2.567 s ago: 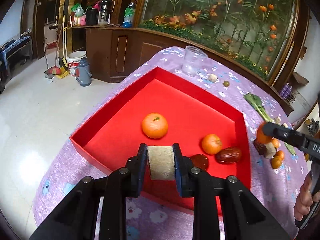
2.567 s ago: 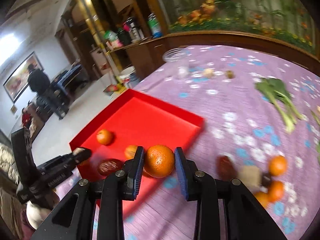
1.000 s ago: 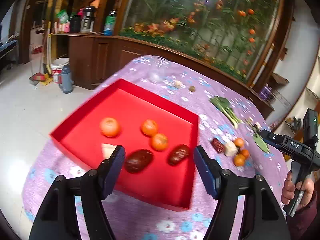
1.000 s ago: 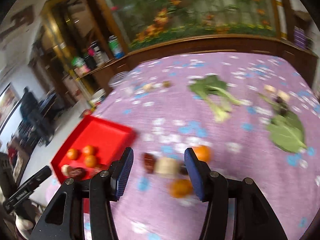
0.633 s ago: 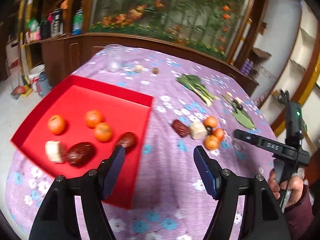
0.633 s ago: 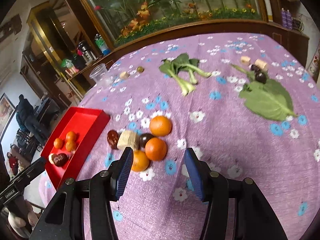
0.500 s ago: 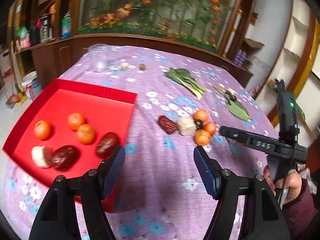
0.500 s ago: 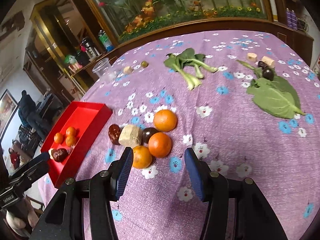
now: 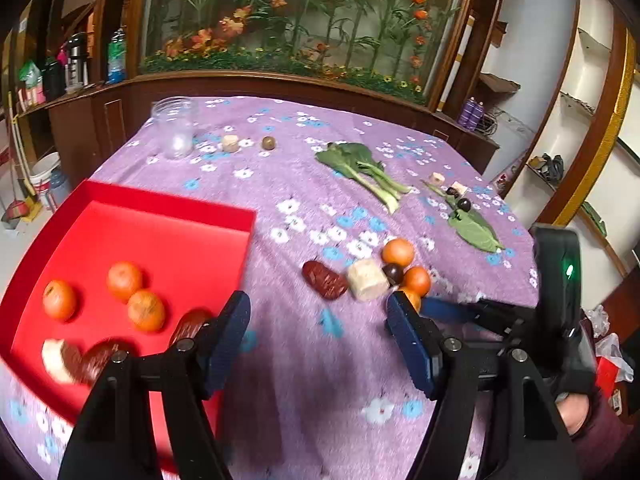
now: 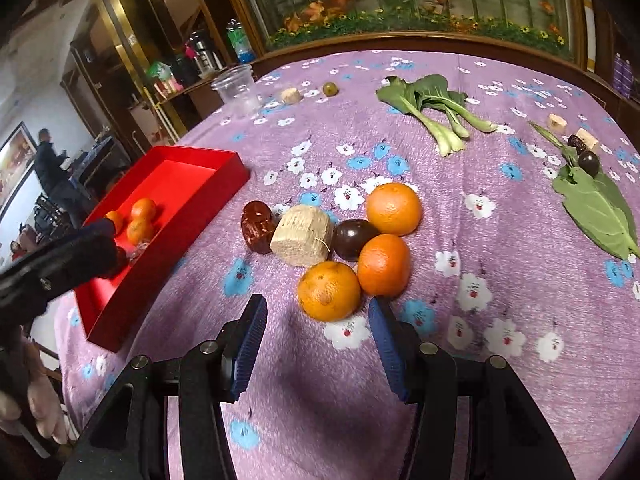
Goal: Organize fruits
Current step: 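Move both grippers back toward the remaining fruit, then grasp an orange with the right gripper while the left gripper grasps a tan cube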
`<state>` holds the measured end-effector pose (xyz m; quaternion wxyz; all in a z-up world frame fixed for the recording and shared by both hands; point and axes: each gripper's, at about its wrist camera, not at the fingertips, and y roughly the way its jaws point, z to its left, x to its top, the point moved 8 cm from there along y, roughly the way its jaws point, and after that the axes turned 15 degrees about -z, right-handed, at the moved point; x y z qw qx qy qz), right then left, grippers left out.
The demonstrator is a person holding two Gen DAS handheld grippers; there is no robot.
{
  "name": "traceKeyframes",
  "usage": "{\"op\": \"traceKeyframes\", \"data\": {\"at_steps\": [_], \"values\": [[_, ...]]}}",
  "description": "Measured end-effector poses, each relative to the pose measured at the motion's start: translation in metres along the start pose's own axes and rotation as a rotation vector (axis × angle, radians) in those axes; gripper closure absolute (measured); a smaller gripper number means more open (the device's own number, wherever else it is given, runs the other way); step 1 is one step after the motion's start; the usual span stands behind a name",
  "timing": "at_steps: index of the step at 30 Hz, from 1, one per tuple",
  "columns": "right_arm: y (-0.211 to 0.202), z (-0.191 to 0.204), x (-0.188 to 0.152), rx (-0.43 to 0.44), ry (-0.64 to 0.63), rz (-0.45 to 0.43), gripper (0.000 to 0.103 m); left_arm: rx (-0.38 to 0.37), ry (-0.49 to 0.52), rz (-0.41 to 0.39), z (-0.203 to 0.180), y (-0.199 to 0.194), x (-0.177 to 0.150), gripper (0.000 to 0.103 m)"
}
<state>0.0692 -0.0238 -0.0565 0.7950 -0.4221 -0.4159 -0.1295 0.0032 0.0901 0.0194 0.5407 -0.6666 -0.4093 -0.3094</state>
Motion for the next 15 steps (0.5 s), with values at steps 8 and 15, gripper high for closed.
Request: {"op": "traceKeyframes", "data": {"at_steps": [8, 15], "values": [[0.003, -0.007, 0.000, -0.040, 0.003, 0.003, 0.067, -0.098, 0.123, 0.067, -0.037, 0.046, 0.003, 0.033], [-0.022, -0.028, -0.010, -0.055, 0.044, 0.010, 0.067, -0.201, 0.308, 0.161, -0.072, 0.084, -0.015, 0.033]]}}
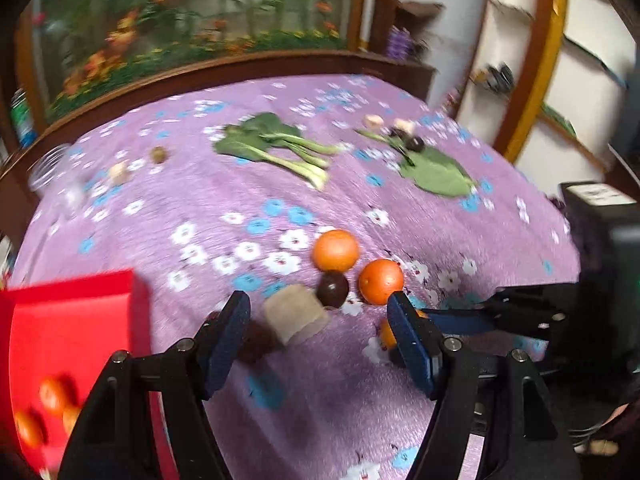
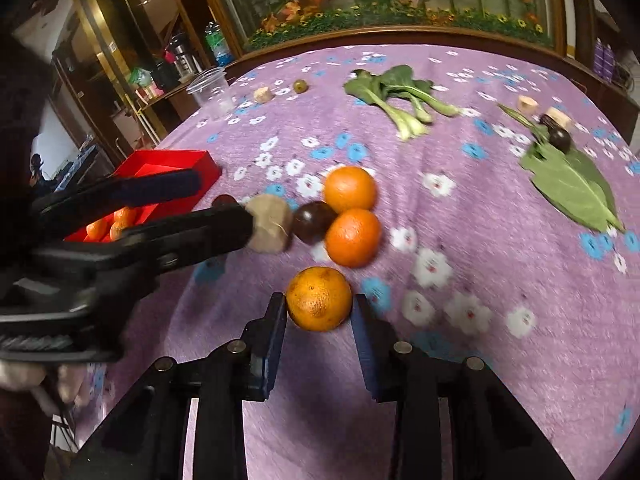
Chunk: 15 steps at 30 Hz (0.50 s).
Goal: Organize fruits
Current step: 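Grasp an orange with the right gripper while the left gripper grasps a tan cube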
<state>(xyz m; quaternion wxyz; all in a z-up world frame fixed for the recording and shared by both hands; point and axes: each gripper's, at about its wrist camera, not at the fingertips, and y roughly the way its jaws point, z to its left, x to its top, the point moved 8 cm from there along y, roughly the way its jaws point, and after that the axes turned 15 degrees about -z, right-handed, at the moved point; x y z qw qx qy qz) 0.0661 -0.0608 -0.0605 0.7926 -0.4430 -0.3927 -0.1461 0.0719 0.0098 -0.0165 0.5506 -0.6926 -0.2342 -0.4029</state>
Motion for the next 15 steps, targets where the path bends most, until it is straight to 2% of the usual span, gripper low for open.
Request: {"op": "traceKeyframes", "data": {"at_steps": [6, 10, 11, 12, 13, 14, 15], "values": [[-0.010, -0.008, -0.004, 0.025, 0.026, 0.013, 0.067, -0.059, 0.136, 0.095, -0.009, 0.025, -0.010, 0.033], [-0.008, -0.008, -0.003, 0.034, 0.022, 0.016, 0.067, -0.046, 0.225, 0.133, -0.009, 0.028, -0.019, 0.033], [-0.007, -0.008, -0.003, 0.036, 0.026, 0.017, 0.067, -0.038, 0.226, 0.135, -0.007, 0.029, -0.018, 0.036], [-0.007, -0.008, -0.002, 0.038, 0.028, 0.016, 0.067, -0.023, 0.228, 0.131, -0.004, 0.029, -0.017, 0.047], [-0.007, -0.008, -0.002, 0.039, 0.029, 0.015, 0.067, 0.004, 0.230, 0.120, -0.001, 0.030, -0.015, 0.054], [-0.007, -0.008, -0.002, 0.040, 0.028, 0.013, 0.067, 0.019, 0.224, 0.113, 0.002, 0.029, -0.013, 0.065], [-0.007, -0.008, -0.003, 0.039, 0.025, 0.011, 0.067, 0.019, 0.200, 0.110, 0.005, 0.029, -0.010, 0.067]]}}
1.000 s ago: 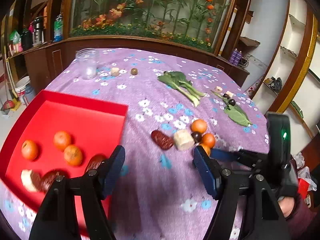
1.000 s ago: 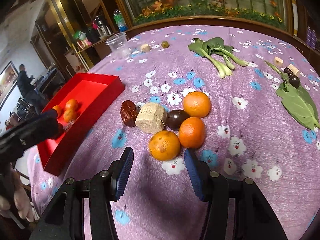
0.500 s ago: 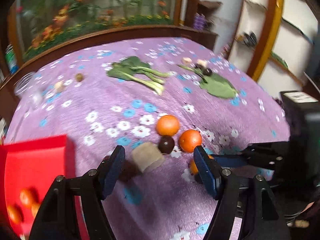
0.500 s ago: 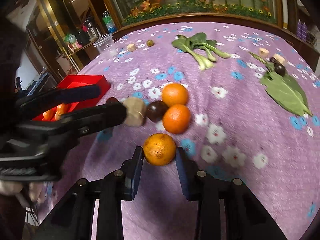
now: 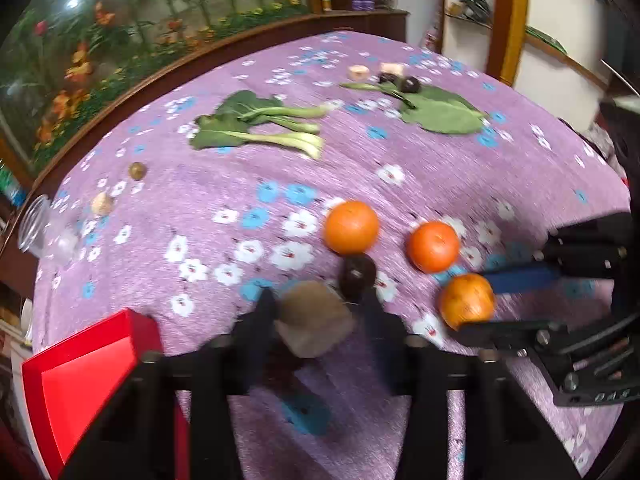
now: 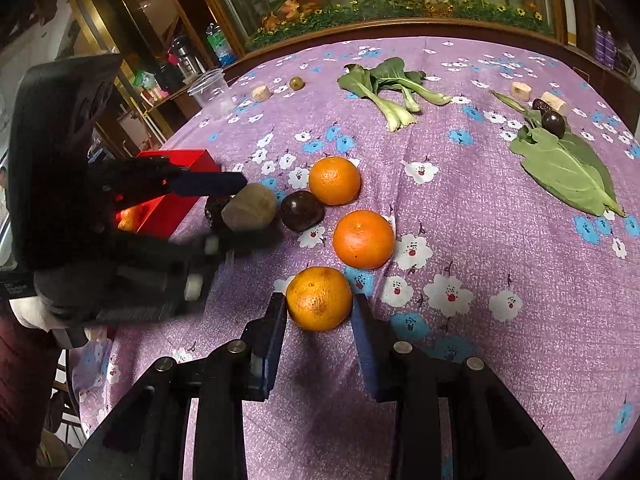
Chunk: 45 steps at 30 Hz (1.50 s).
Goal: Organize fruits
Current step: 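Grasp an orange with the right gripper while the left gripper grasps a tan cube, then carry the cube and orange over the red tray and open both grippers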
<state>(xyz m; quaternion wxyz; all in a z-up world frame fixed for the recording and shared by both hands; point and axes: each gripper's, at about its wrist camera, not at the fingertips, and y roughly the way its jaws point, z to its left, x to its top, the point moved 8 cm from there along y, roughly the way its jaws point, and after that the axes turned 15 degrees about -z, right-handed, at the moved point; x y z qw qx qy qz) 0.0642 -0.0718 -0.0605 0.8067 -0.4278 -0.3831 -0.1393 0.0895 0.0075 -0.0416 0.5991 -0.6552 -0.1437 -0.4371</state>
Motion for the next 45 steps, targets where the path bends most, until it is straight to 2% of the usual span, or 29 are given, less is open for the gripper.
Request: {"op": "traceKeyframes", "data": {"at_steps": [2, 5, 11, 13, 14, 15, 18, 20, 24, 28, 32, 37, 40, 45], "values": [[0.000, 0.000, 0.000, -0.001, 0.000, -0.002, 0.067, -0.006, -0.028, -0.004, 0.001, -0.001, 0.000, 0.067], [-0.001, 0.000, -0.001, 0.000, 0.007, -0.007, 0.068, 0.027, -0.011, -0.009, -0.002, -0.005, -0.004, 0.068], [-0.008, 0.007, -0.003, 0.009, 0.004, -0.011, 0.068, 0.016, 0.015, 0.008, -0.011, -0.007, -0.004, 0.067], [-0.009, 0.009, -0.002, 0.013, 0.002, -0.015, 0.068, 0.017, 0.021, 0.024, -0.011, -0.003, -0.003, 0.055], [-0.010, 0.011, -0.001, 0.012, -0.004, -0.021, 0.068, 0.025, 0.023, 0.029, -0.011, -0.001, -0.004, 0.043], [-0.011, 0.012, -0.001, 0.010, -0.007, -0.023, 0.068, 0.039, 0.028, 0.037, -0.011, 0.002, -0.007, 0.040], [-0.012, 0.015, -0.004, 0.009, -0.010, -0.021, 0.068, 0.064, 0.041, 0.036, -0.011, 0.007, -0.013, 0.043], [-0.013, 0.015, -0.006, 0.003, -0.013, -0.020, 0.068, 0.044, -0.003, 0.039, -0.011, 0.006, -0.013, 0.062], [-0.018, 0.016, -0.004, -0.002, -0.006, -0.036, 0.068, 0.057, -0.055, -0.006, -0.013, -0.004, -0.010, 0.062], [-0.025, 0.025, 0.005, 0.002, -0.013, -0.058, 0.068, 0.069, -0.136, -0.065, -0.006, -0.035, -0.008, 0.062], [-0.031, 0.046, 0.021, 0.036, -0.036, -0.084, 0.068, 0.102, -0.259, -0.147, 0.022, -0.084, -0.009, 0.062], [-0.030, 0.089, 0.051, 0.104, -0.070, -0.117, 0.068, 0.216, -0.462, -0.220, 0.099, -0.145, -0.029, 0.061], [-0.020, 0.125, 0.075, 0.161, -0.095, -0.129, 0.068, 0.305, -0.564, -0.220, 0.153, -0.164, -0.050, 0.061], [0.020, 0.178, 0.093, 0.204, -0.148, -0.099, 0.067, 0.359, -0.712, -0.194, 0.218, -0.165, -0.087, 0.061]]}}
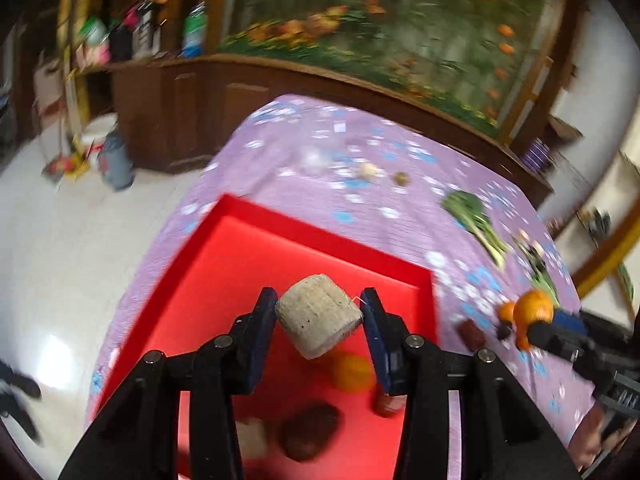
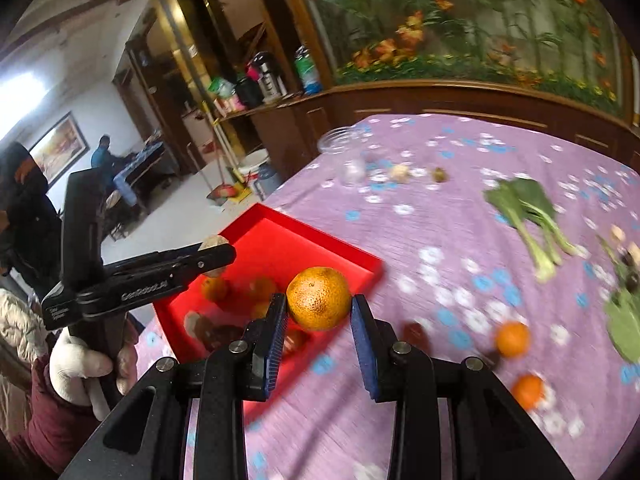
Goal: Organize fruits
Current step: 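Carry the cube and orange over the red tray and open both grippers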
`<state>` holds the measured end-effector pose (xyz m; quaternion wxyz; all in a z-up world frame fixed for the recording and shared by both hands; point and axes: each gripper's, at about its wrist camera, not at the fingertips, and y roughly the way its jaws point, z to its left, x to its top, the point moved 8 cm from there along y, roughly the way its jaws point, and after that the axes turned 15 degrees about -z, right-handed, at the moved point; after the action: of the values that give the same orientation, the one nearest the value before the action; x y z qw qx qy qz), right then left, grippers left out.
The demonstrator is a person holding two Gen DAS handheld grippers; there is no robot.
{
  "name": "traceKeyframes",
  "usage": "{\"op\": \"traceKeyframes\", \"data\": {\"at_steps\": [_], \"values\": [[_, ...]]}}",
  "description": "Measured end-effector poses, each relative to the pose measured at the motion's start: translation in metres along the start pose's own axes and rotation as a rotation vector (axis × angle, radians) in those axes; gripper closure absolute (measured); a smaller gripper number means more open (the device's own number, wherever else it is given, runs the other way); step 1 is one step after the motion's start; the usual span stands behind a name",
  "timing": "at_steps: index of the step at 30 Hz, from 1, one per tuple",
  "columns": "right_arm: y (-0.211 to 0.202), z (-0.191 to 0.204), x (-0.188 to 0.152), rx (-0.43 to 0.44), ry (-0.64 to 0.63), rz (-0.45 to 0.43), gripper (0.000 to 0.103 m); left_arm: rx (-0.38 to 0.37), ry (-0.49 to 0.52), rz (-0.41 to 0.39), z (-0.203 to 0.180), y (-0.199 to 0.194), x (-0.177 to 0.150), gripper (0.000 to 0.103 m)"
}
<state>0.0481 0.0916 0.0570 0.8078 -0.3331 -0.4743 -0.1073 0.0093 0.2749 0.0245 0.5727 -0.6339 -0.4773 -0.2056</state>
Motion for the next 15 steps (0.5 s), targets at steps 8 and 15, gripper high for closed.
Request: {"op": "traceKeyframes", "data": {"at_steps": [8, 15], "values": [[0.095, 0.025, -0.033, -0.008, -0.015, 0.142, 0.067, 0.073, -0.071, 0.079, 0.052, 0.041, -0.011, 0.061], [0.130, 0.021, -0.046, -0.039, -0.028, 0.190, 0.067, 0.075, -0.079, 0.096, 0.060, 0.054, -0.016, 0.061]]}}
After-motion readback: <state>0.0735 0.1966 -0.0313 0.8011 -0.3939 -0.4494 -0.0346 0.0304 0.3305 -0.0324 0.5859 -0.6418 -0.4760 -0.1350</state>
